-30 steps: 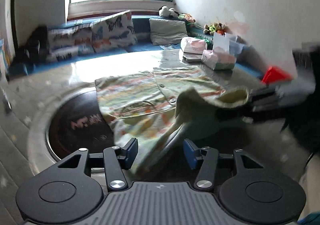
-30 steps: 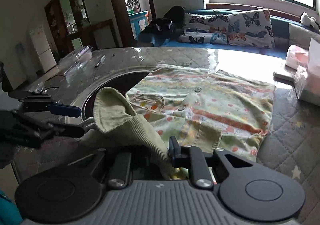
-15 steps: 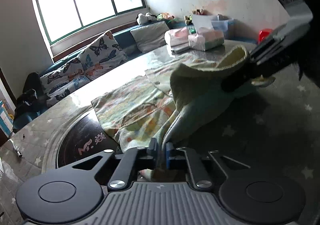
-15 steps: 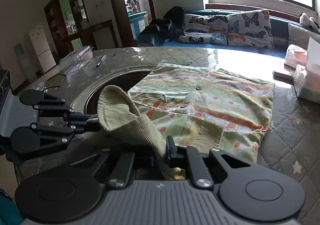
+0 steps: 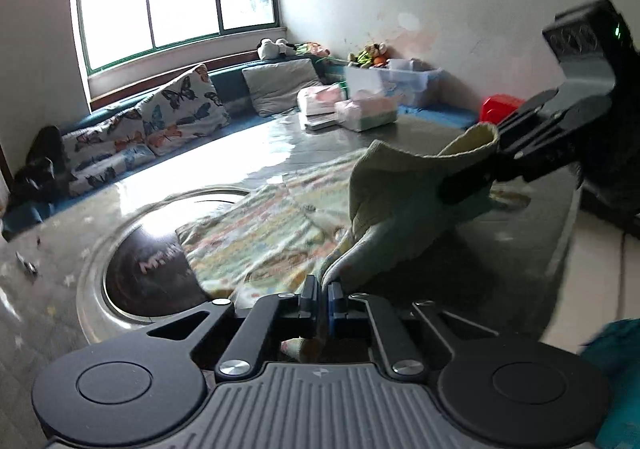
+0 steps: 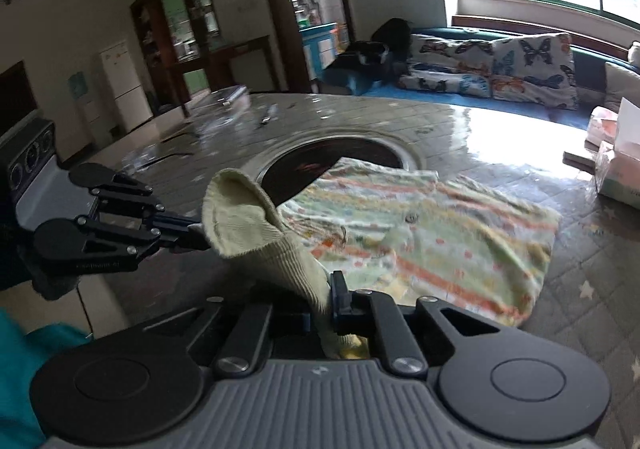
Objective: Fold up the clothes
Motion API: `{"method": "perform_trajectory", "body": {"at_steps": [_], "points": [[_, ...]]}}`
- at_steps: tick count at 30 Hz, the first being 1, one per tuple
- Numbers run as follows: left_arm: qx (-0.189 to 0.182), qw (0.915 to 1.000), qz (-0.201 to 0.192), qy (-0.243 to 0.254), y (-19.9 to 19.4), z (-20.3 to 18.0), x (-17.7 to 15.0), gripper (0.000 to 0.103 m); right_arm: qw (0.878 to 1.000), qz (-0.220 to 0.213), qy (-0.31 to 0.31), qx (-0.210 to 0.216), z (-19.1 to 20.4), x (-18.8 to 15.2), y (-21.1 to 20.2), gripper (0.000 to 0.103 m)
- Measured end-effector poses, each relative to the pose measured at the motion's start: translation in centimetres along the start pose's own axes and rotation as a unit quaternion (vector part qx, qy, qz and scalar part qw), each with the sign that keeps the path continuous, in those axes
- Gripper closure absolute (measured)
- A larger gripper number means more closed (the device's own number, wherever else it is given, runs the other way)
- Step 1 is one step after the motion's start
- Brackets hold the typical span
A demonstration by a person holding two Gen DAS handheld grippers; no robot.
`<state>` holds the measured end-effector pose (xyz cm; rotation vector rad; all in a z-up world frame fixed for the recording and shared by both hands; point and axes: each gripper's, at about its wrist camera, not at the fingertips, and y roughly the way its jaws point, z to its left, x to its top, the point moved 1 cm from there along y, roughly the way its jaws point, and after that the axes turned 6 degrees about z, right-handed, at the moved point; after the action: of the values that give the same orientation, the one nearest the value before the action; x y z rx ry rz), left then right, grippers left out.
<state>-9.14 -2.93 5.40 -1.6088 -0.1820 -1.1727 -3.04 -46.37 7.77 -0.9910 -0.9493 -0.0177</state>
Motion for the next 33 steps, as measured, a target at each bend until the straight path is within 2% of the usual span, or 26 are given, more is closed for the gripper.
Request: {"method": "perform_trajectory", "body": {"at_steps": [6, 10, 15, 22, 29, 32, 33], "points": [[-0.006, 0.9993, 0.01, -0.036, 0.3, 0.7, 0.9, 0.098, 1.0, 0.006, 0.004, 0.001, -0.2, 0.4, 0.1, 0.097], [0.0, 0.9981, 0.001, -0.062, 1.6, 2.5, 2.7, 0.098, 1.0, -0.011, 0.002, -0.011, -1.5, 2.6, 0.7, 0.097], [0.017, 0.997, -0.016, -0.074, 4.4, 5.6, 5.8, 0.098, 0.999, -0.027, -0.003, -0.03, -4.3, 7.3, 2.5, 0.097], [0.031, 0.9937, 0.011, -0.107, 10.5, 10.6, 9.0, 0.098, 0.998, -0.015, 0.008, -0.058, -8.6, 12.5, 8.0, 0.097], [0.045, 0.9864, 0.066, -0.144, 17.0, 13.6, 8.8, 0.097, 0.995, 0.011, 0.033, -0.094, -11.9, 13.8, 15.5, 0.096], [0.048, 0.981, 0.083, -0.169, 18.7, 14.4, 8.1, 0.097, 0.992, 0.008, 0.047, -0.115, -12.9, 13.6, 17.5, 0.088], [0.047, 0.9792, 0.088, -0.177, 19.2, 14.6, 7.9, 0.097, 0.991, 0.005, 0.055, -0.124, -13.2, 13.4, 17.9, 0.081]]}}
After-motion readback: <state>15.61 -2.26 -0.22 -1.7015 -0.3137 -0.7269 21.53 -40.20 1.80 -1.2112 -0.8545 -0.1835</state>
